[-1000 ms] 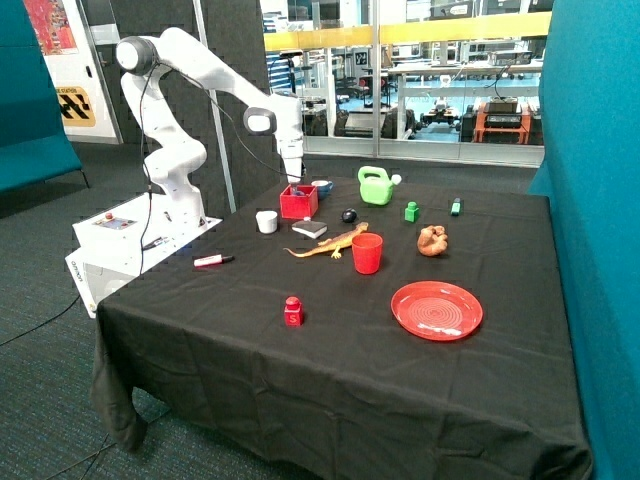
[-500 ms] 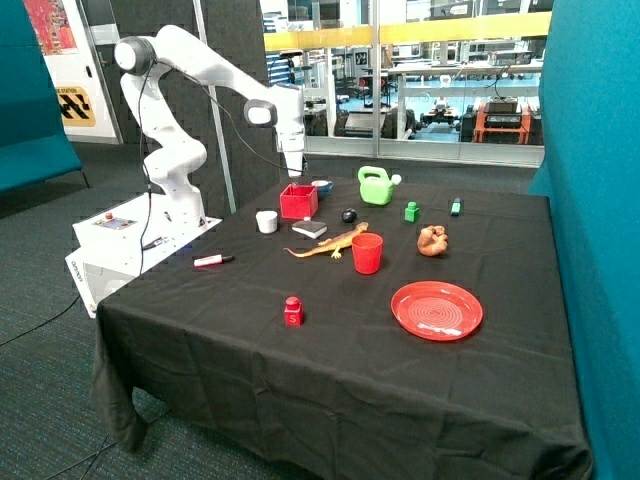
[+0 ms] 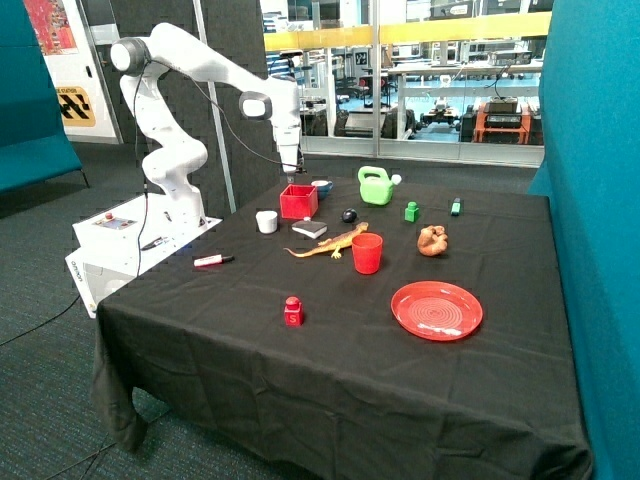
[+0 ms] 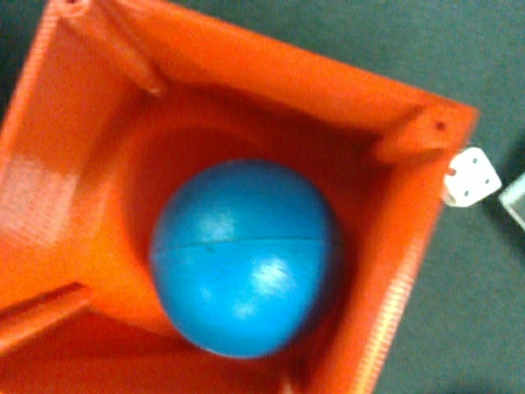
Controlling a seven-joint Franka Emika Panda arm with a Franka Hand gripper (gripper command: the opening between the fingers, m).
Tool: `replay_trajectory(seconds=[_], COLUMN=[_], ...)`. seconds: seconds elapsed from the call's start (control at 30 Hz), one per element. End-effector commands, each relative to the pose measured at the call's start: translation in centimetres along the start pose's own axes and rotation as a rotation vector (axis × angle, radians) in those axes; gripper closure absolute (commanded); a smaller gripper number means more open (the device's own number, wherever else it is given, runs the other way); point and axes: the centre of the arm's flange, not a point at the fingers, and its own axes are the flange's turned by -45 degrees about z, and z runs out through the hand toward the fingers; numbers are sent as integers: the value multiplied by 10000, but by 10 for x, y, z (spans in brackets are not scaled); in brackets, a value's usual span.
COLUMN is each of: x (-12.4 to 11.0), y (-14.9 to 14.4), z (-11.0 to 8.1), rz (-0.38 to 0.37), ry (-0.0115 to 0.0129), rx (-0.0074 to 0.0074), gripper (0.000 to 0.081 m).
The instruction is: Put the ball in the red pot
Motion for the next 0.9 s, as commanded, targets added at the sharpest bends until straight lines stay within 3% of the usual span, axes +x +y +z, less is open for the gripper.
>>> replay_trajectory(seconds=[0.0,0.27,0.87], x=[-10,-17,-9], y=[35,65,75], z=[-15,-13,-8], rz=[633,1111,1167], ry=[-16,-16,-16], rx=[-10,-10,-10], gripper=[0,0,0])
